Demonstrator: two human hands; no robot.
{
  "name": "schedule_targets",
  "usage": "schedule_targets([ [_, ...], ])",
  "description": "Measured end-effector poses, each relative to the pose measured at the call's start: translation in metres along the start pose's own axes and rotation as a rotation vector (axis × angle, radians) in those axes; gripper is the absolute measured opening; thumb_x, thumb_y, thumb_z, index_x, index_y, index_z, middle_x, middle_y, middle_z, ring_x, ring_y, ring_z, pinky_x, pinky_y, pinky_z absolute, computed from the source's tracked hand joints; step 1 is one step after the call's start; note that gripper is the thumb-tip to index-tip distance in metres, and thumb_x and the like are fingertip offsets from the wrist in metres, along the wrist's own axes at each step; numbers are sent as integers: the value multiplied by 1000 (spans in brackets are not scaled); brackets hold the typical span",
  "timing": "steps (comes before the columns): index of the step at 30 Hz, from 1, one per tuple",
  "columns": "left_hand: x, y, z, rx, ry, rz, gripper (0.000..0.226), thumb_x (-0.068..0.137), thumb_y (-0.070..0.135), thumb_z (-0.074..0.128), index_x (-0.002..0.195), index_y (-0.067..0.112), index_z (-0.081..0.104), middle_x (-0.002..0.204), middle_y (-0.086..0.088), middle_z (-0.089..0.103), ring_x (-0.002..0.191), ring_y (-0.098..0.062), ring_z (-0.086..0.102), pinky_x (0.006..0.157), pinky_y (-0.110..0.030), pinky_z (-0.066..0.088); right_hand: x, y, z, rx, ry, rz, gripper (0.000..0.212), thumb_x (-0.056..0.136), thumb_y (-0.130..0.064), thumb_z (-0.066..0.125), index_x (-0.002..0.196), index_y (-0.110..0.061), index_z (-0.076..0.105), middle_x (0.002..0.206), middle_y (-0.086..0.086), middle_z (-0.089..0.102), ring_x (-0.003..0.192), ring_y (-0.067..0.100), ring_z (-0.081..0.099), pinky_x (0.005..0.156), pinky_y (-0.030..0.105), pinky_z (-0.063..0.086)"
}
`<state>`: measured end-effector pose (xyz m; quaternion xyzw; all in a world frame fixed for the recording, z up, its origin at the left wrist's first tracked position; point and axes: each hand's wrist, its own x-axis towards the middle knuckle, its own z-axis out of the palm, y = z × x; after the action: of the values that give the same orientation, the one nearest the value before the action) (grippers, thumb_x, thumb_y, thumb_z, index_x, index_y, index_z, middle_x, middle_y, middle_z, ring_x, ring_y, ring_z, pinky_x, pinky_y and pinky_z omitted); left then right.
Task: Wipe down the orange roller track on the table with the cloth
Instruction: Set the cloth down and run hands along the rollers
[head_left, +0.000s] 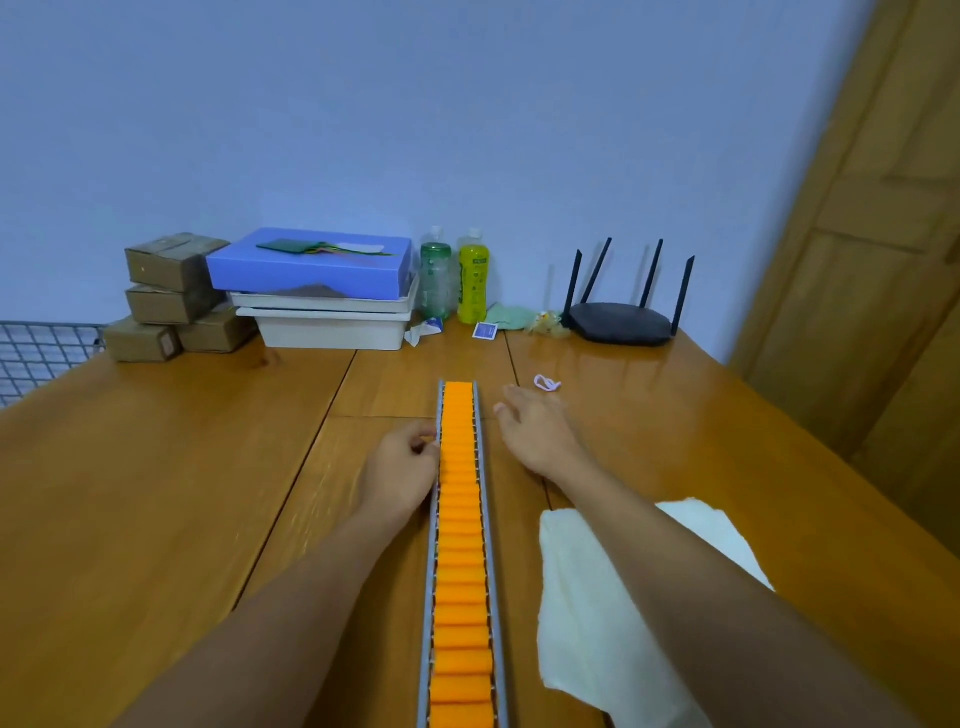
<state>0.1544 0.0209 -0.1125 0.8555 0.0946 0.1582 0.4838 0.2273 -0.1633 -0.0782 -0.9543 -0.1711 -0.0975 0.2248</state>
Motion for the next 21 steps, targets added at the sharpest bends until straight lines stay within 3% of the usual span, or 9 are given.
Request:
schedule_targets([
  [3,4,-4,2,-4,19,-17,26,99,34,60,122,31,72,109,10,74,99,-11,68,89,-44,59,28,-19,15,-16,-112,17,57,106,-47,27,157,-24,34,164,-4,29,148,33,26,119,49,25],
  [8,8,-9,5,44,52,-36,30,95,35,61,124,34,71,111,10,73,98,-14,67,86,-41,58,63,-40,36,-43,-227,111,63,104,-51,23,161,-23,23,168,-6,16,153,31,15,121,46,17],
  [12,10,-11,7,89,52,-27,28,94,36,58,120,39,68,105,13,72,86,-10,68,73,-35,58,76,-46,46,-65,-220,142,63,104,-53,24,159,-22,30,165,0,27,150,31,22,118,46,22],
  [16,11,-10,8,111,50,-24,26,96,35,58,121,39,66,107,13,71,87,-9,66,75,-37,58,79,-52,46,-179,-151,110,63,103,-55,23,147,-20,50,149,7,51,139,31,37,108,45,32],
  [21,10,-8,6,118,49,-19,28,97,33,58,123,35,67,110,12,72,93,-14,67,79,-36,57,73,-56,41,-286,-108,72,65,103,-56,21,135,-18,63,134,14,62,126,33,52,97,43,40],
])
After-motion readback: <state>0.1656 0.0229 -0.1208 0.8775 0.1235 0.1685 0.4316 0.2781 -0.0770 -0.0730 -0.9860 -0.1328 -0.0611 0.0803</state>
